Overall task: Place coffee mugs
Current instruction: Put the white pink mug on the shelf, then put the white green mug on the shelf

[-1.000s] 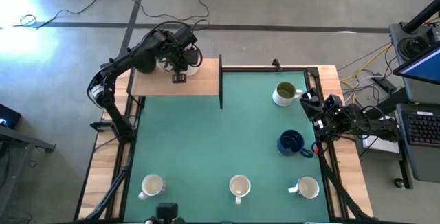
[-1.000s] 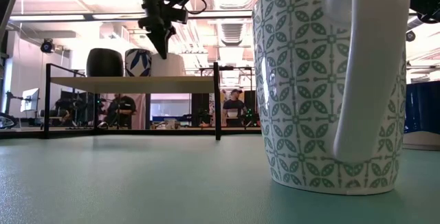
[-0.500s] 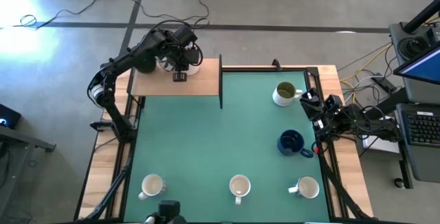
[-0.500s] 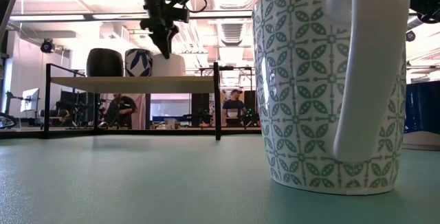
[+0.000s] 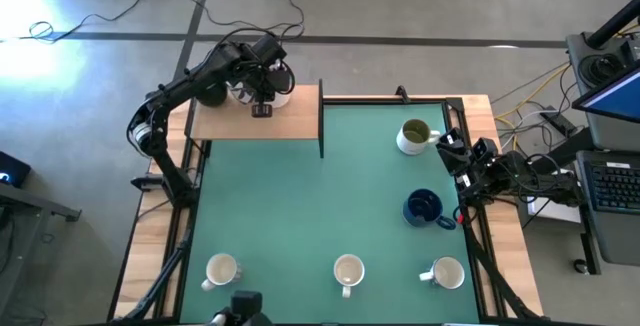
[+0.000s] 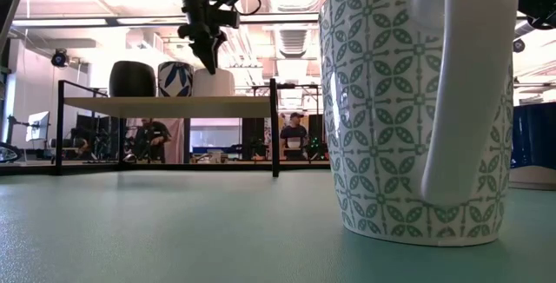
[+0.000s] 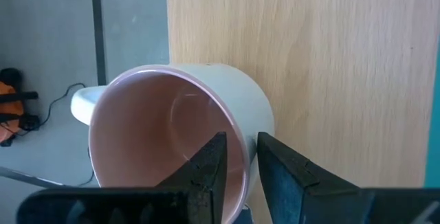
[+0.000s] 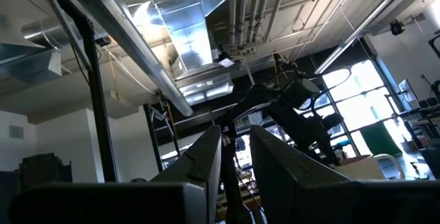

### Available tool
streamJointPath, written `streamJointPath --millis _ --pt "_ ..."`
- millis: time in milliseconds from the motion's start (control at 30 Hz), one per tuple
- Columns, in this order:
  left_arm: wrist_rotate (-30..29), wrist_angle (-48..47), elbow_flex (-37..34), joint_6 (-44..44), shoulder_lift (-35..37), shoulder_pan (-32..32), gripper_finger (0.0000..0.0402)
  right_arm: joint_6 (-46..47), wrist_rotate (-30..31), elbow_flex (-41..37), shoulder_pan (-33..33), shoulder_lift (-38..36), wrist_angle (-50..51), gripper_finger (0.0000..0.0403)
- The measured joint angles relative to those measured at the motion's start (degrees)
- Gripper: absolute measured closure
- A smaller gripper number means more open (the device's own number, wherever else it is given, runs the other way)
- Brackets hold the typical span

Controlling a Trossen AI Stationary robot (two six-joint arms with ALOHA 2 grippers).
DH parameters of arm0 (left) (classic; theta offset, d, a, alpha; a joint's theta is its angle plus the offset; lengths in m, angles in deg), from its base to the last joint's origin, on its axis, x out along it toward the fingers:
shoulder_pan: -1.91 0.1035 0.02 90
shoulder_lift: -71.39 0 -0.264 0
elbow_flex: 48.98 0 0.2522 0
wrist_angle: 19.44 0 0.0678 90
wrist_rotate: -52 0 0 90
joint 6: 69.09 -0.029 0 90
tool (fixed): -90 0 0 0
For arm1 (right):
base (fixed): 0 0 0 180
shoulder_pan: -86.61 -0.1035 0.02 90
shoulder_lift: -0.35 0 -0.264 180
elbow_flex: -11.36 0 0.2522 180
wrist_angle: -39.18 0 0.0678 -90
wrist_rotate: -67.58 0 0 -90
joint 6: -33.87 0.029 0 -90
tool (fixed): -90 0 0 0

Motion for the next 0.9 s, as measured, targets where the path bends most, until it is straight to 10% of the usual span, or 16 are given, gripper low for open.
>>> streamJointPath --millis 700,900 --pt "1.1 -1.1 0.0 6.4 6.2 -4.4 0.0338 0.0 0.0 0.0 0.0 0.0 0.0 0.0335" --pt "12.5 -1.2 0.0 12.5 9.3 -8.4 0.0338 0.0 0.0 0.0 0.0 0.0 0.0 0.0335"
